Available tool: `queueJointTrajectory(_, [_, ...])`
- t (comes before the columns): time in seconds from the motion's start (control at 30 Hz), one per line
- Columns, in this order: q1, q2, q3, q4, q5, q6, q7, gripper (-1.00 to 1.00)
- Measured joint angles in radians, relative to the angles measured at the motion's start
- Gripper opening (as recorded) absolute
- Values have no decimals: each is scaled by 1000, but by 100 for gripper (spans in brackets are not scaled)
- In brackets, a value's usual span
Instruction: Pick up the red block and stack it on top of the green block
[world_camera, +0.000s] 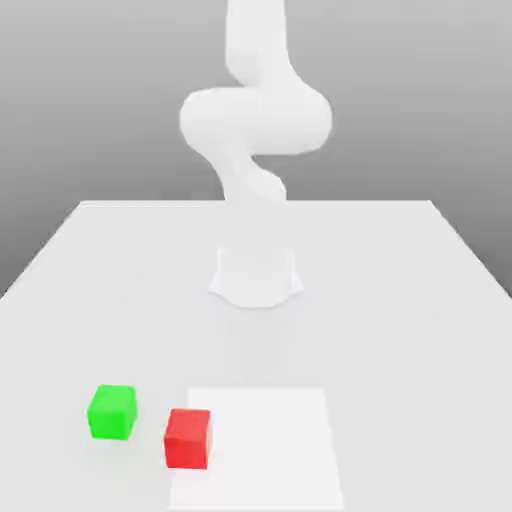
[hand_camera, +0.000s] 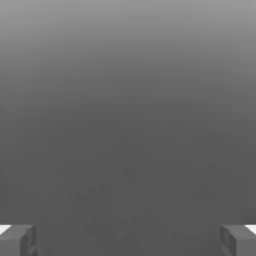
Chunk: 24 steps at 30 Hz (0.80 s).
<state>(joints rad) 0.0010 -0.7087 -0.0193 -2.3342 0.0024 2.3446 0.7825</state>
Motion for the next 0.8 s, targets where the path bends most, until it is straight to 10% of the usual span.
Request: queueJointTrajectory(0.8, [-61, 876, -104, -292, 59, 452, -183, 0])
